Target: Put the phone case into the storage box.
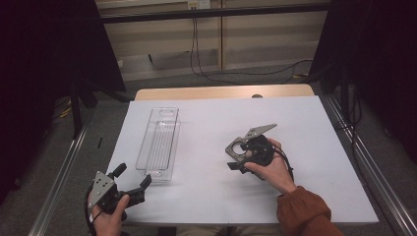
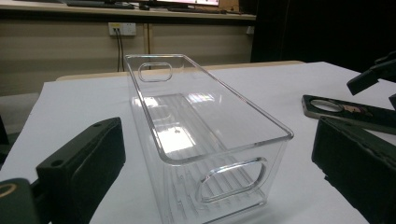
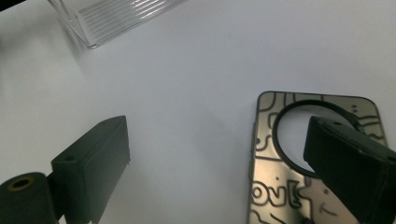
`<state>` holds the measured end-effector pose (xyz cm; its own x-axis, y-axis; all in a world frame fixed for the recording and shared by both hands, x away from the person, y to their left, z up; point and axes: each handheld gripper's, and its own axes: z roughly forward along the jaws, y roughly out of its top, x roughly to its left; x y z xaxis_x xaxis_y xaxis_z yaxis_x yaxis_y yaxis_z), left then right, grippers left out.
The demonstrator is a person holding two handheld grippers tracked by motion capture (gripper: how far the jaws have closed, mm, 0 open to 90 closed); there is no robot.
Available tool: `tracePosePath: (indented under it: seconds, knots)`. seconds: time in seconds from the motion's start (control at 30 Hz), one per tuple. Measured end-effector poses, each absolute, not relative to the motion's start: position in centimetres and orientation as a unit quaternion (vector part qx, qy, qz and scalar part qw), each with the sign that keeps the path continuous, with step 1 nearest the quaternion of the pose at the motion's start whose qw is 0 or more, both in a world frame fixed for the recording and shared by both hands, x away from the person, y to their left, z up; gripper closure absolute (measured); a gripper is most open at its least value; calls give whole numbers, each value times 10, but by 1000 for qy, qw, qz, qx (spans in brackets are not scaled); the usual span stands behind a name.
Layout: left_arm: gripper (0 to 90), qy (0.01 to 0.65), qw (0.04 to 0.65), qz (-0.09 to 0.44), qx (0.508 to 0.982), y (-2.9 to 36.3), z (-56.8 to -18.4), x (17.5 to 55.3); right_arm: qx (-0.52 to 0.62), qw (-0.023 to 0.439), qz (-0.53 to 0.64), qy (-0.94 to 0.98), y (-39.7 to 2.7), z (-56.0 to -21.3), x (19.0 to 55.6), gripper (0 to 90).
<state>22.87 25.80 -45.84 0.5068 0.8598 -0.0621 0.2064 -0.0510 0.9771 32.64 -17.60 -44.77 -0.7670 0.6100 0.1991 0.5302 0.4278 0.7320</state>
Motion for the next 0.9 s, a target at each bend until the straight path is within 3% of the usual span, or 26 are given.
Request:
tracePosePath:
  seconds: [0.5, 0.9]
  knots:
    - [28, 401, 560, 291, 664, 258, -458, 229, 374, 55, 386, 841, -210, -446, 323, 39]
    - [28, 399, 562, 287, 665, 258, -459, 229, 387, 47, 330, 860, -214, -448, 341, 53]
